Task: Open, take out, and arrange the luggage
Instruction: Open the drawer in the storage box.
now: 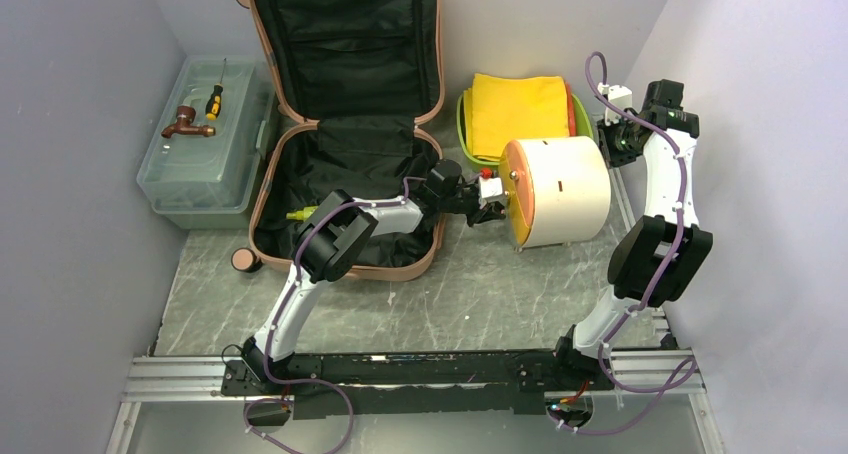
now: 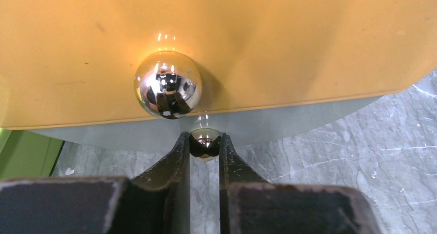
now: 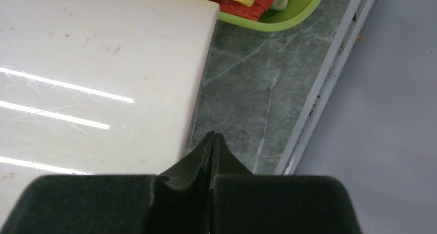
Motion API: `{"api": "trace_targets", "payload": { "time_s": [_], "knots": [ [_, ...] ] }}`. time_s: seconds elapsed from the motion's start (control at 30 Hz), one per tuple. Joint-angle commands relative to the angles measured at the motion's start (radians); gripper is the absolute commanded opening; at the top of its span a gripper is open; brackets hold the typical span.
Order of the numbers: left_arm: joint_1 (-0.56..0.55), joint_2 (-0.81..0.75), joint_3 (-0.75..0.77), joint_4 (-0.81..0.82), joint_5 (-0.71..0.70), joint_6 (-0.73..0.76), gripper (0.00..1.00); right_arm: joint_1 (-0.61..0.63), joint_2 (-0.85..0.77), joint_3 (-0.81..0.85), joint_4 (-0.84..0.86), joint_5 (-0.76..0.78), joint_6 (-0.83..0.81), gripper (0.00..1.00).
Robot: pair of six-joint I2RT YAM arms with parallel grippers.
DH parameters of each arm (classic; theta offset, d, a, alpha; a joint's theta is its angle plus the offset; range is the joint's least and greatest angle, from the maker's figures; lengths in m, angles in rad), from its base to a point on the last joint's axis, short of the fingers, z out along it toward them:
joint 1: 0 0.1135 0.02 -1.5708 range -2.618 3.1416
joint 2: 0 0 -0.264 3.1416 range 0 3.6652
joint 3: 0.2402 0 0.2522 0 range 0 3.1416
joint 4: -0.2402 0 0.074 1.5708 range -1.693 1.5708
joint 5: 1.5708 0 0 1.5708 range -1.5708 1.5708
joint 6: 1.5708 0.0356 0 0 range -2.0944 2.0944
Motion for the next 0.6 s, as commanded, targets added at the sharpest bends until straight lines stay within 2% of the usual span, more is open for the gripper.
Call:
{"api": "trace_targets", "payload": {
  "time_s": [0.0, 0.27, 0.57],
  "knots": [
    [-0.064, 0.043, -0.008, -0.09, 0.047, 0.036, 0.1, 0.02, -0.017, 0.014, -0.043, -0.059, 0.001, 0.0],
    [-0.044, 0.003, -0.016, -0.161, 0.017, 0.025, 0.03, 0.02, -0.027, 0.04, -0.049, -0.065, 0.002, 0.0],
    [0.013, -0.106, -0.06, -0.269, -0.018, 0.051, 0.02, 0.035, -0.026, 0.204, -0.062, -0.048, 0.032, 0.01]
  ]
}}
